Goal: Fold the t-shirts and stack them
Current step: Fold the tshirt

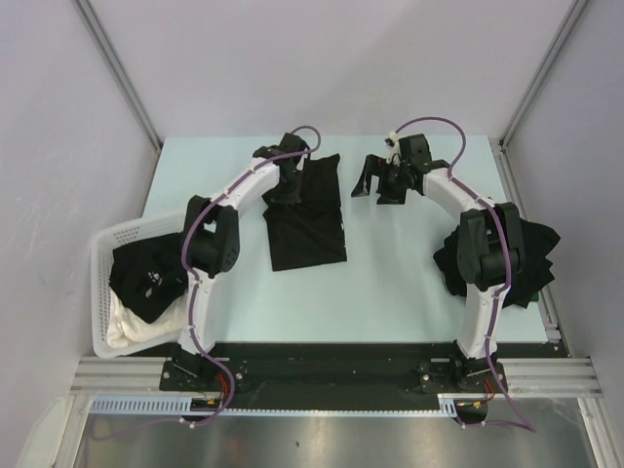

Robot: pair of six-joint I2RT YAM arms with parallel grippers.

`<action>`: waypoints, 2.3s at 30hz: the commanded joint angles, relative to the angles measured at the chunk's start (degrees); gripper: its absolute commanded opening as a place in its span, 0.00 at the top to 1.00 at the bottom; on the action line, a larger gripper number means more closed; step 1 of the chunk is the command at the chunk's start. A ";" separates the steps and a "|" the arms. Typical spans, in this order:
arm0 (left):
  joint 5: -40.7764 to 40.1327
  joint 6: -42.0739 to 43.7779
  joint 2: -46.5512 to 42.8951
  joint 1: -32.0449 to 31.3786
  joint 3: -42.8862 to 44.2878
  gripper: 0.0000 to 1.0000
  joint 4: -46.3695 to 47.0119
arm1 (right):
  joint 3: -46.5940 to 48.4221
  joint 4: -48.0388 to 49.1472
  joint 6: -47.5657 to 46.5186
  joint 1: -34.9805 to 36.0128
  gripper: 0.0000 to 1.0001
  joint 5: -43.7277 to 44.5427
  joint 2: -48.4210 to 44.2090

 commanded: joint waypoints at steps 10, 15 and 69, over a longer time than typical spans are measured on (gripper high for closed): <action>-8.61 2.86 1.02 1.20 3.92 1.00 -3.93 | -0.22 1.44 0.07 0.13 0.00 -0.98 -0.99; -10.20 3.65 2.08 2.08 4.01 1.00 -1.21 | -0.13 1.53 0.08 0.48 0.00 -1.16 -1.07; 3.86 -10.67 -41.68 -6.88 -43.70 0.69 6.25 | -21.04 7.15 3.06 11.64 0.00 4.38 -15.75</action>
